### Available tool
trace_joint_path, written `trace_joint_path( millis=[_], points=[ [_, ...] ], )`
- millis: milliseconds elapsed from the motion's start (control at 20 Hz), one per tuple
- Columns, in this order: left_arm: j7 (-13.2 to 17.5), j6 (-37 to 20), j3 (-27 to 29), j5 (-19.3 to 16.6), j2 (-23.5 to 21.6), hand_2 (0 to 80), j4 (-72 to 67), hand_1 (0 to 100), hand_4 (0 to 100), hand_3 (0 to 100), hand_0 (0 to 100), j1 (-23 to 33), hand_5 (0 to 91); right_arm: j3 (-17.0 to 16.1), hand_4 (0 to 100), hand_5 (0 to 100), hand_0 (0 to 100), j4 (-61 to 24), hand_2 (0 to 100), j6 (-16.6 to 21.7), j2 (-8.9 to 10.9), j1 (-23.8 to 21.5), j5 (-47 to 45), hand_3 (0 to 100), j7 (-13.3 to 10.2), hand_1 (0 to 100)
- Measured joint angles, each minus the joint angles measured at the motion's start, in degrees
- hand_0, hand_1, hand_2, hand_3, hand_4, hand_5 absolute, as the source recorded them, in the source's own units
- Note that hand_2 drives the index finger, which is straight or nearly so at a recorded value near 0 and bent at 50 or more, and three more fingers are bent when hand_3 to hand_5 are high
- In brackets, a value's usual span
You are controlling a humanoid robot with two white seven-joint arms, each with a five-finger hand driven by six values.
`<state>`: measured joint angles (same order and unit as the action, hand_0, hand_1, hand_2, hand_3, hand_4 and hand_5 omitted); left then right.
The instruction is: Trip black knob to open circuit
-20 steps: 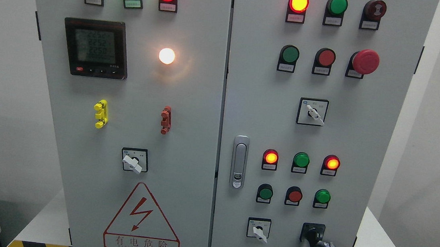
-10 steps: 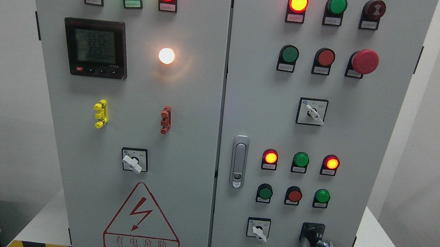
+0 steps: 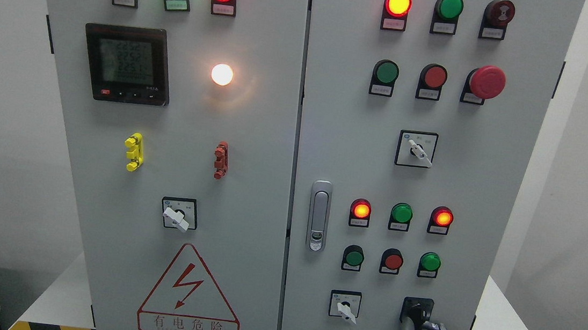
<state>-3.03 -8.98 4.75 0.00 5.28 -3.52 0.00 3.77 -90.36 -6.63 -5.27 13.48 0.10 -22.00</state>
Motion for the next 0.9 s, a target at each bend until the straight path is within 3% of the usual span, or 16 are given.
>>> trace_joint_path(
  millis=[901],
  points=[
    [0.0,0.0,0.0,0.0,0.0,0.0,0.0,39,0,0,12,0.0,0.0,0.6,95,96,52,0.0,63,0.0,0.00,0.0,-0.1,93,0.4,68]
  ],
)
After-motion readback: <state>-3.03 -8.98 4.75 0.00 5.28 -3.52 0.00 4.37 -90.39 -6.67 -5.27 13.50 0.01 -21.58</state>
